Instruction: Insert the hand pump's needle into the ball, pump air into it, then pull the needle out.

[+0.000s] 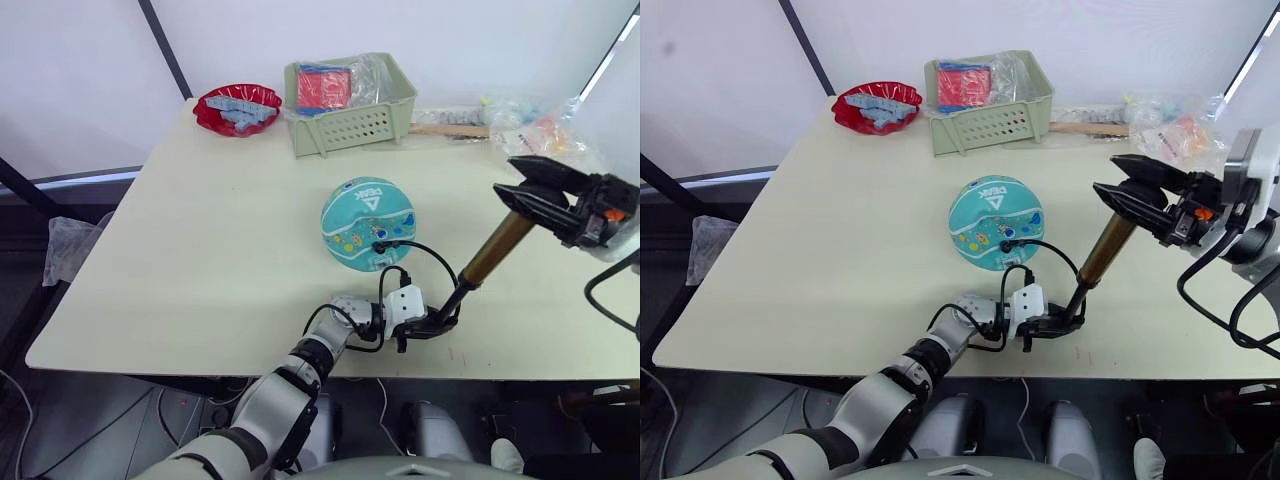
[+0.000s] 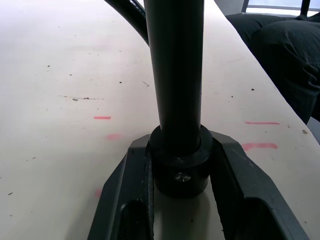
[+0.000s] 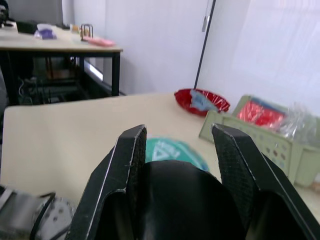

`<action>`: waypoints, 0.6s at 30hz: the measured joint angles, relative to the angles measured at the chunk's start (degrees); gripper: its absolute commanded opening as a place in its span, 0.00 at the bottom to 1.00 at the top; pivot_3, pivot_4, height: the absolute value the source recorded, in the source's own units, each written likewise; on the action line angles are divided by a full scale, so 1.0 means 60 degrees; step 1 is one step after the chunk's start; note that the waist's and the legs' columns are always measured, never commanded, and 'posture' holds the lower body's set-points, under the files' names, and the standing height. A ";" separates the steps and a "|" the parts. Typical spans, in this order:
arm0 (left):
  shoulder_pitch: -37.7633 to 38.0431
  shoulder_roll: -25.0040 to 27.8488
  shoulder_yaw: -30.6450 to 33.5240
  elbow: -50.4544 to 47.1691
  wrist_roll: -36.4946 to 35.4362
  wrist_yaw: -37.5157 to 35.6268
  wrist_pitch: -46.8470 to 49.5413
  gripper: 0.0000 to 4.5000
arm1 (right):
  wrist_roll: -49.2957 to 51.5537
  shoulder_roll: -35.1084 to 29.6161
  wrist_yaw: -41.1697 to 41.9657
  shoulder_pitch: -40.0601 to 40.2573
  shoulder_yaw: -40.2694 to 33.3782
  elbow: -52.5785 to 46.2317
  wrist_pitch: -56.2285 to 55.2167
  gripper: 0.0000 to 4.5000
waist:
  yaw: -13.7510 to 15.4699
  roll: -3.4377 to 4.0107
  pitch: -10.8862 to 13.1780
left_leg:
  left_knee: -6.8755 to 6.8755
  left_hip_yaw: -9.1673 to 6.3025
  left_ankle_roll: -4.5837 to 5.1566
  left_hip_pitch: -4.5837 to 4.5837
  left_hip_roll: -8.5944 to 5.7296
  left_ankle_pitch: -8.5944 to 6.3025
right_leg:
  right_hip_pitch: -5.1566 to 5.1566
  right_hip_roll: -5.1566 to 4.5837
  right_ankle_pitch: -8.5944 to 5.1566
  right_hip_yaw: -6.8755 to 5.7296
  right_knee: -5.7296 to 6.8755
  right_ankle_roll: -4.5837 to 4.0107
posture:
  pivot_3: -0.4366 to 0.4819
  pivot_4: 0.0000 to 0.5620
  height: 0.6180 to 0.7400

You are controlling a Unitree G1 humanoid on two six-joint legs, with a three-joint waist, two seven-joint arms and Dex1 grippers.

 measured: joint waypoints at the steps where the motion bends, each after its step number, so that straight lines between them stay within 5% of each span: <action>1: -0.0002 0.0000 0.0000 0.0000 0.0000 0.0000 0.0000 0.23 | 0.0017 -0.0028 -0.0005 -0.0026 -0.0035 0.0002 0.0069 0.35 | -0.0002 -0.0001 0.0001 | 0.0000 0.0000 0.0000 0.0000 0.0000 0.0000 | 0.0000 0.0000 0.0000 0.0000 0.0000 0.0000 | 0.48 0.27 0.98; 9: 0.0005 -0.0002 -0.0011 0.0001 0.0011 -0.0003 0.0000 0.23 | -0.0036 0.0003 -0.0147 0.0270 -0.0052 -0.0212 0.0087 0.35 | 0.0007 -0.0003 -0.0002 | 0.0000 -0.0002 0.0000 0.0003 0.0000 0.0000 | 0.0003 0.0000 0.0000 0.0001 0.0000 0.0000 | 0.48 0.27 0.98; 18: 0.0065 0.0043 -0.0008 0.0019 0.0054 0.0113 0.0000 0.23 | -0.2162 0.1246 0.0219 0.1847 0.1343 -0.0191 -0.1679 0.35 | -0.0041 -0.0075 -0.0084 | 0.0001 -0.0007 0.0000 0.0022 0.0007 0.0000 | 0.0009 0.0010 -0.0001 -0.0001 0.0004 0.0001 | 0.48 0.27 0.98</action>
